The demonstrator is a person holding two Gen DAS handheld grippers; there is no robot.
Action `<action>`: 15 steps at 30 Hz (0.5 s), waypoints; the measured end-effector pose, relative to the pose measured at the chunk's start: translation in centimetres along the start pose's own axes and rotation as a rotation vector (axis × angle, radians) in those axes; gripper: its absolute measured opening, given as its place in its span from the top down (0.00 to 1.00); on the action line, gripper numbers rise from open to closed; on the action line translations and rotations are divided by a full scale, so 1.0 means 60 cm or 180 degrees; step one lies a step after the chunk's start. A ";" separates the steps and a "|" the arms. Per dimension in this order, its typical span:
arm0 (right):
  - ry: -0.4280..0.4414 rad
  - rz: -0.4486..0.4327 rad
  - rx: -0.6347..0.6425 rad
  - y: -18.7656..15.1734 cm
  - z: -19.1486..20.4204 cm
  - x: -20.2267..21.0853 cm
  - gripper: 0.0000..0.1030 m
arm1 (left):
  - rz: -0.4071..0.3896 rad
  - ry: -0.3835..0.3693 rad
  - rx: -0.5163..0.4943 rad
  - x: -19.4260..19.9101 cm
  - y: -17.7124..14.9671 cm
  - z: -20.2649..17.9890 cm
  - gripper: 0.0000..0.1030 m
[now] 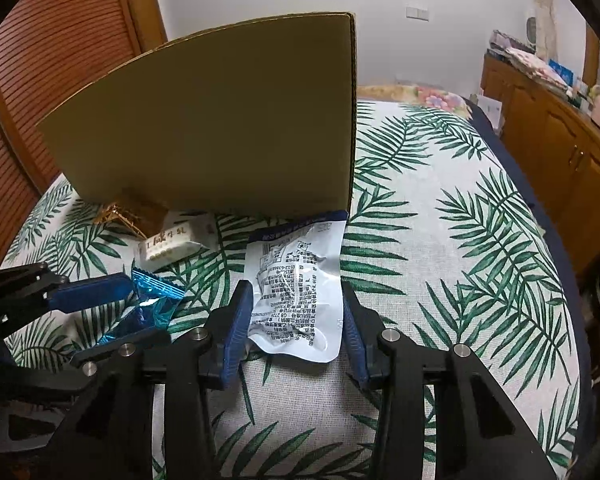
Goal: Organize snacks
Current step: 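Close the left tool on the blue foil packet while the right tool grips the white wrapper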
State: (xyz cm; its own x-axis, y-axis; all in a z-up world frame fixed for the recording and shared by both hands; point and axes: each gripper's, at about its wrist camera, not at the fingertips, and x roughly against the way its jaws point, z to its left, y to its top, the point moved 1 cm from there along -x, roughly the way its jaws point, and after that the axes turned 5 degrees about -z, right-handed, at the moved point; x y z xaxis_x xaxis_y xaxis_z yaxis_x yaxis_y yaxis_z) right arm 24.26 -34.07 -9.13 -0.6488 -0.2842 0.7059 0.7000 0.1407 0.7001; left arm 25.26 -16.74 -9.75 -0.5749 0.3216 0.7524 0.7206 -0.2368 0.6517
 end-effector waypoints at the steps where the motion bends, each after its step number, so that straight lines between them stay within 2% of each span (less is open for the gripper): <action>1: -0.0006 -0.0001 0.0005 0.000 0.001 0.000 0.59 | 0.0020 -0.0002 0.0006 -0.003 0.001 0.000 0.70; 4: -0.0019 0.0001 0.0017 0.000 0.001 -0.001 0.59 | 0.0043 -0.0013 0.0029 -0.007 -0.002 0.005 0.80; 15: -0.0005 0.0012 -0.0001 -0.001 0.002 -0.002 0.58 | 0.0082 -0.0185 0.0120 0.036 -0.032 0.025 0.80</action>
State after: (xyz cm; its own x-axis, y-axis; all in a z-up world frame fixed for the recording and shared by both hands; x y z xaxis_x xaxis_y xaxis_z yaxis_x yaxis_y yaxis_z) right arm 24.28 -33.94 -9.25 -0.6465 -0.2823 0.7087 0.7027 0.1415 0.6973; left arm 23.23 -14.20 -9.51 -0.5332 0.3687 0.7614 0.7497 -0.2112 0.6272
